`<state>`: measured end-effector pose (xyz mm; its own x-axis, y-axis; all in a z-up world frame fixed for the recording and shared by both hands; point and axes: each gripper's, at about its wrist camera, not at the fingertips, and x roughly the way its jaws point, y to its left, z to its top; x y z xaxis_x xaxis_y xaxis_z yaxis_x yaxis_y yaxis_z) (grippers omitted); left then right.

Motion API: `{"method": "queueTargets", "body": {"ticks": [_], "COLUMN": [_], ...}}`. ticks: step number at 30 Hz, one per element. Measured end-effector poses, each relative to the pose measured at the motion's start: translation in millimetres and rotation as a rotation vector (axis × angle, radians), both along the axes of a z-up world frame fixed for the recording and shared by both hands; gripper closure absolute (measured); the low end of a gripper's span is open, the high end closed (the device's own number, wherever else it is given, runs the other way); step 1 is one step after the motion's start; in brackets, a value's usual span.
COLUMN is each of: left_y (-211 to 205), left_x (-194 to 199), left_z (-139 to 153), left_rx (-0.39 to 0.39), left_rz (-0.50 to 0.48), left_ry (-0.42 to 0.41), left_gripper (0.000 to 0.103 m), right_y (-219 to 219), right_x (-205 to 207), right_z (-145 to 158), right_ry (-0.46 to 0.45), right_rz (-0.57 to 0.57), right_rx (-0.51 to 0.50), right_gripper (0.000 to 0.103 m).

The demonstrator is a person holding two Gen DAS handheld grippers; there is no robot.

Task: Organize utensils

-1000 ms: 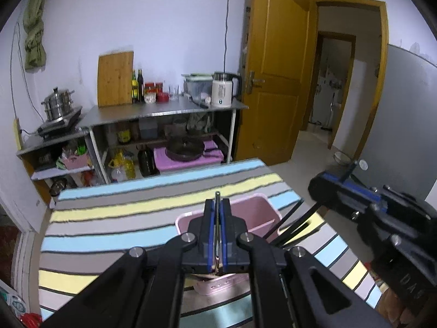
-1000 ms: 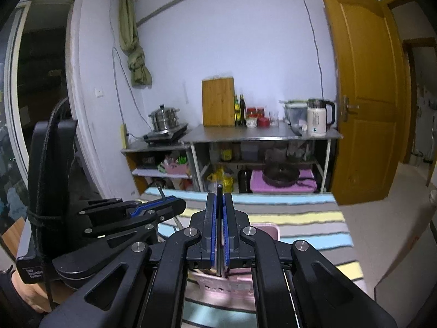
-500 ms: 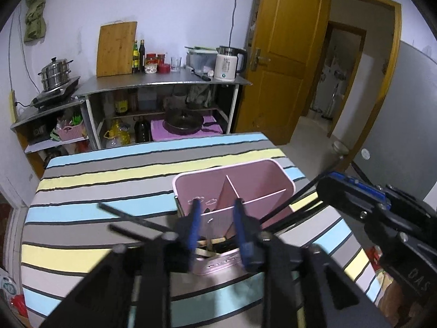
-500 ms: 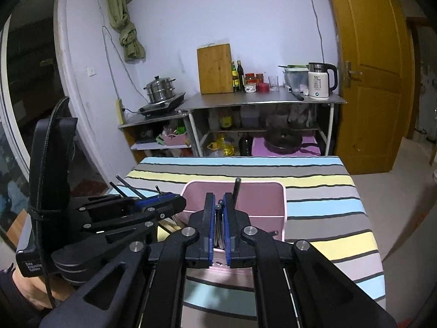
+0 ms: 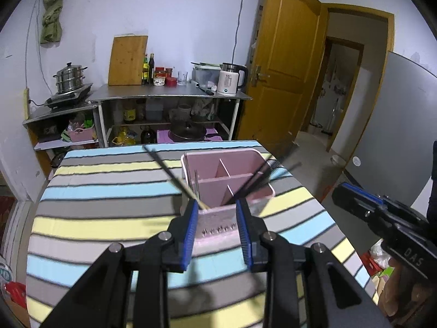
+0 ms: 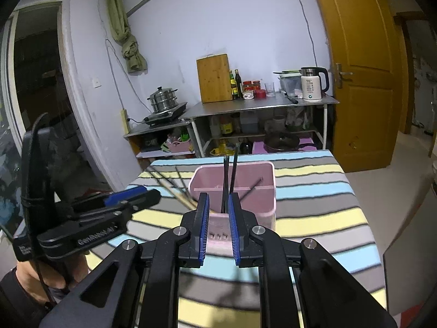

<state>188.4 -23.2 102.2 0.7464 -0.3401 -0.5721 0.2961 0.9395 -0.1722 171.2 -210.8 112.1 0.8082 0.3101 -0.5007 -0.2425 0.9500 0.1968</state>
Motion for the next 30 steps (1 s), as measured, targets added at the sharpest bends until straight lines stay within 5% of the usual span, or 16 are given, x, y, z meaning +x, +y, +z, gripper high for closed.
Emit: {"method": "queueTargets", "body": {"ticks": [23, 30], "left_y": [-9.9, -2.4], "left_x": [-154.3, -179.2], "left_z": [-27.2, -33.5], "left_rx": [0.023, 0.034], "left_rz": [0.026, 0.057], "left_ry": [-0.029, -0.030], "left_gripper": [0.070, 0.068], "right_y": [-5.0, 4.8], "right_x": [-152.8, -173.8], "right_z": [-40.2, -43.4], "right_ry": [0.049, 0.034], "right_rz": [-0.019, -0.010], "right_rx": [-0.027, -0.066], "right_gripper": [0.078, 0.064]}}
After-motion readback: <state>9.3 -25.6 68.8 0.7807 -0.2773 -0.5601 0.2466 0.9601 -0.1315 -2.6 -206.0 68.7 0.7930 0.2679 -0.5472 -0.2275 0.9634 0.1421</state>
